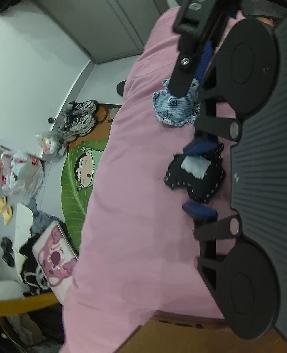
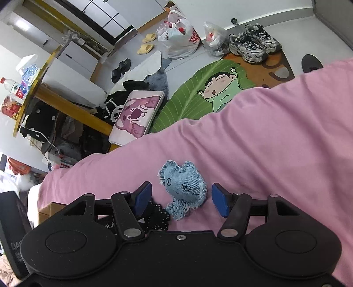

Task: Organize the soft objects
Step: 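Grasp the black heart plush with the left tool while the right tool grasps the blue-grey plush, then carry the black heart plush with the left tool while the right tool carries the blue-grey plush to the box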

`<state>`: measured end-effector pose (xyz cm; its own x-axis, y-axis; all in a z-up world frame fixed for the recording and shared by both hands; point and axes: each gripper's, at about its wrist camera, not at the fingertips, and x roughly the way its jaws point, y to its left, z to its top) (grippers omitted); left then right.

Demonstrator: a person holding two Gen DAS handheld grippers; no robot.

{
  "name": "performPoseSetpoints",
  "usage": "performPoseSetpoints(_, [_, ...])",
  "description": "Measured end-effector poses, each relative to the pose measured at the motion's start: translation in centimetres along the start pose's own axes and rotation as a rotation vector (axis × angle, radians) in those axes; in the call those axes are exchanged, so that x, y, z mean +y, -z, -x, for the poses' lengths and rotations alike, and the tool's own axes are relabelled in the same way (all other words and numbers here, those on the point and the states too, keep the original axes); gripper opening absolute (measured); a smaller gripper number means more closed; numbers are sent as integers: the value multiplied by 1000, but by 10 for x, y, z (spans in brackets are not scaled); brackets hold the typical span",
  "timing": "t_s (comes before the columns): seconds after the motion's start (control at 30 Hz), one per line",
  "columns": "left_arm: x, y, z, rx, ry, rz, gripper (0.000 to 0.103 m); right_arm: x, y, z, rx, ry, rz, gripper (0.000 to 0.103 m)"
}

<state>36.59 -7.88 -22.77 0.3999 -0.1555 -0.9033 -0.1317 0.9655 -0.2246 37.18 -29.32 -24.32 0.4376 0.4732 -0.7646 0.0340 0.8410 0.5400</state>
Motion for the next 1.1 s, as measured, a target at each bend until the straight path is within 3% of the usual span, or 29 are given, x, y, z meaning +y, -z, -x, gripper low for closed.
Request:
performPoseSetpoints(0.1, [-2, -2, 2, 10, 10, -23, 30, 3, -2, -5, 5, 0, -2, 57])
performPoseSetpoints(0.27, [0, -7, 7, 14, -11, -30, 28, 11, 0, -12, 16, 27, 28, 51])
performPoseSetpoints(0.4, [7, -8, 15, 11, -21, -13, 28, 15, 5, -19, 42, 39, 57, 19])
performPoseSetpoints(0.43, [8, -7, 18, 5, -23, -11, 28, 16, 6, -17, 44, 38, 61, 17])
performPoseSetpoints(1.1, [13, 9, 102, -152, -52, -2, 28, 46, 14, 50, -81, -8, 167, 15])
